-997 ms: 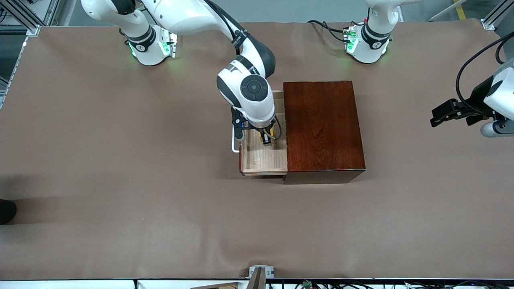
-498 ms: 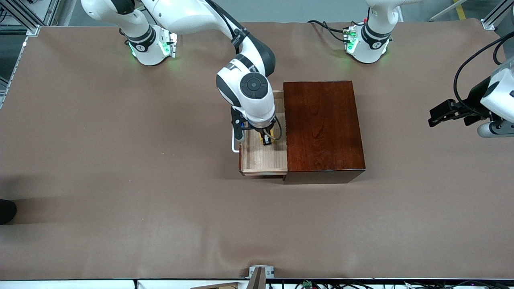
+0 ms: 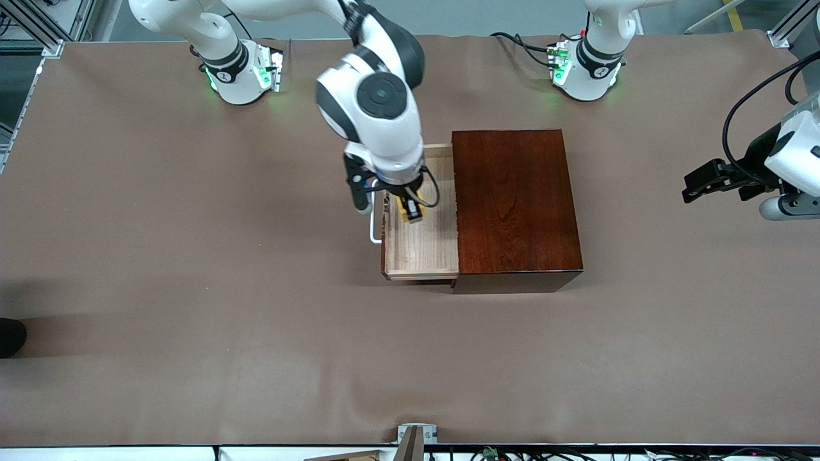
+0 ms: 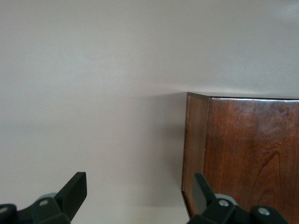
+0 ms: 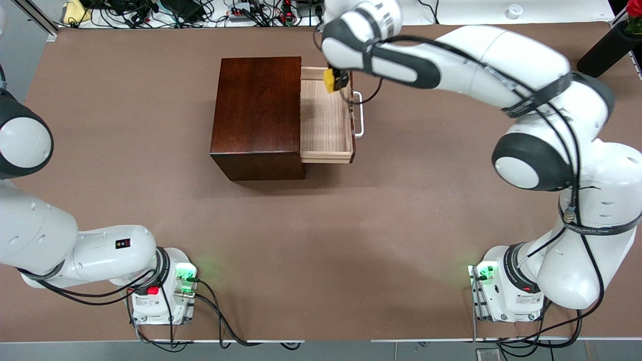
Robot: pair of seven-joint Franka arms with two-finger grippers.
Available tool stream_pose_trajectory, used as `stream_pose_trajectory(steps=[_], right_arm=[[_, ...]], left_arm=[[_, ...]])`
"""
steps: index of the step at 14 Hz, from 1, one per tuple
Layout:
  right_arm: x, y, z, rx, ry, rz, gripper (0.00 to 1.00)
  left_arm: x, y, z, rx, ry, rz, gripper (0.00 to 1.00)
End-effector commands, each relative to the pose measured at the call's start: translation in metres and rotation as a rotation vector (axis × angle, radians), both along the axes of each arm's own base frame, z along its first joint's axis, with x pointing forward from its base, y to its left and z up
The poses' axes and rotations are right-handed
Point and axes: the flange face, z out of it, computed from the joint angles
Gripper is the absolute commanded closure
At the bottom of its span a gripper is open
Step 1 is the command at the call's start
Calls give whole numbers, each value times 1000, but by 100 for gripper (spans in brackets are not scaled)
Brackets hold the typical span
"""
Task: Open drawer, take yellow block, close drawer
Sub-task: 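Lift the yellow block out with the right gripper while the left gripper returns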
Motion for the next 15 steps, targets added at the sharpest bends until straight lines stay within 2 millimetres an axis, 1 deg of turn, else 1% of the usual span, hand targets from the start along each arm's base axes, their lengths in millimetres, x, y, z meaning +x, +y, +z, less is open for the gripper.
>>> stream_pose_trajectory(steps=[1, 2, 3, 7, 9, 10, 11, 12, 13, 14, 15], right_arm=[[10, -38, 22, -10, 1, 88, 100], [15, -53, 24, -10, -1, 84, 100], [22, -72, 25, -11, -3, 112, 100], [47, -148, 13, -13, 2, 226, 100], [58, -196, 0, -6, -8, 294, 100], [59, -218, -9, -6, -11, 329, 100], [61, -237, -15, -6, -19, 363, 100], [64, -256, -22, -8, -18, 402, 100], [73, -280, -27, -9, -16, 440, 100], [83, -309, -31, -8, -16, 485, 100], [90, -334, -32, 4, -21, 540, 100]], left_arm=[[-4, -18, 1, -23, -5, -35, 0], [-5, -27, 1, -24, -3, -51, 0], [-7, -39, 0, -26, 0, -72, 0], [-17, -103, -9, -40, 22, -183, 0], [-21, -125, -13, -43, 32, -225, 0], [-19, -135, -26, -47, 55, -246, 0], [-19, -147, -34, -51, 70, -267, 0], [-17, -152, -42, -51, 85, -281, 0], [-17, -157, -48, -59, 96, -305, 0], [-19, -171, -53, -68, 104, -336, 0], [-26, -191, -52, -65, 101, -377, 0]])
